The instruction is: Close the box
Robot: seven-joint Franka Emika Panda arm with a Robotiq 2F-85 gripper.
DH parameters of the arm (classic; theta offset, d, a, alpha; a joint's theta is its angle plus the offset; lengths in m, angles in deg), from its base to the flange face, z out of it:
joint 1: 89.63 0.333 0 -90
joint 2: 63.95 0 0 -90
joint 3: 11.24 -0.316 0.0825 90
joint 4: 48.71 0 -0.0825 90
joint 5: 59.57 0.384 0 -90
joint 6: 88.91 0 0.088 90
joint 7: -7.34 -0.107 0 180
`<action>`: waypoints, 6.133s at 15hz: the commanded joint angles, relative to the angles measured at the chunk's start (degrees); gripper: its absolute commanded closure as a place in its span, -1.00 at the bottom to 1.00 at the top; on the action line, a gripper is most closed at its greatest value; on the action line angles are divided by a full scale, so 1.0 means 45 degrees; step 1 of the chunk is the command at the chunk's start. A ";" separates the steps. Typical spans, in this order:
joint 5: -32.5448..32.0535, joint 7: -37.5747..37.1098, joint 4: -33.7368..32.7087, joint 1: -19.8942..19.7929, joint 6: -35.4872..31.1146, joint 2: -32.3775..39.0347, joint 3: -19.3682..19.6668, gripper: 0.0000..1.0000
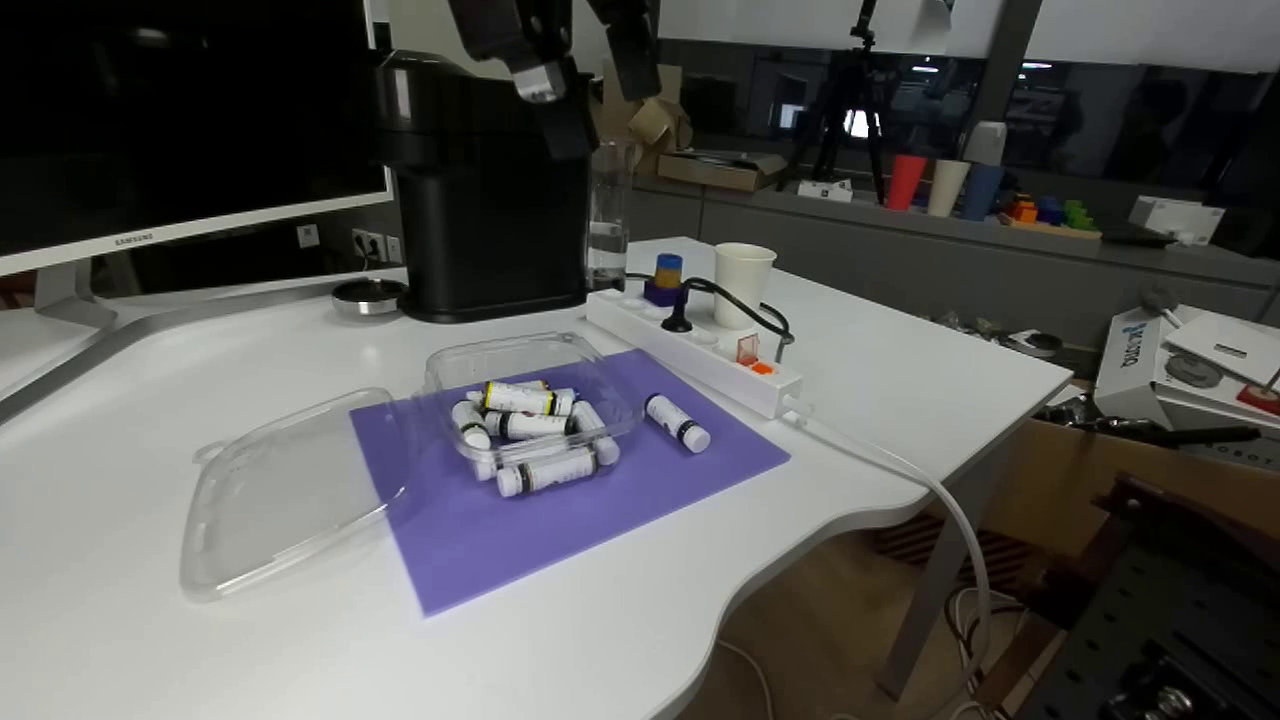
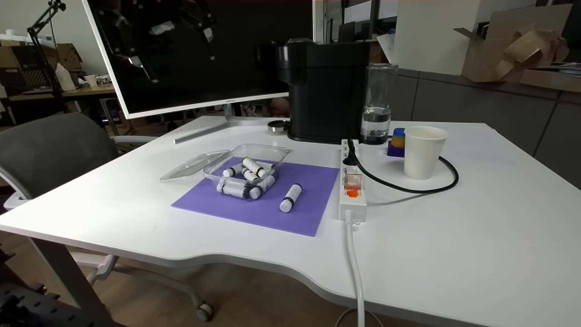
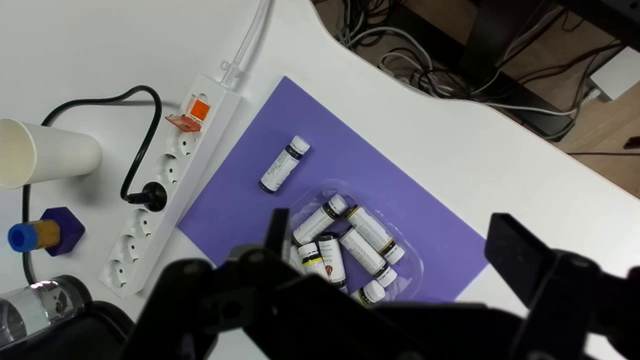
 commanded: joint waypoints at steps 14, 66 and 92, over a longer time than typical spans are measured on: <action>-0.3920 -0.2945 0.1315 0.0100 -0.4744 0.1804 -0.0529 -1.00; -2.0172 -1.3523 -0.2709 0.0600 -0.5342 0.8473 -0.1760 -1.00; -1.0490 -1.5539 -0.0908 -0.0192 -0.4292 0.3659 0.0064 -1.00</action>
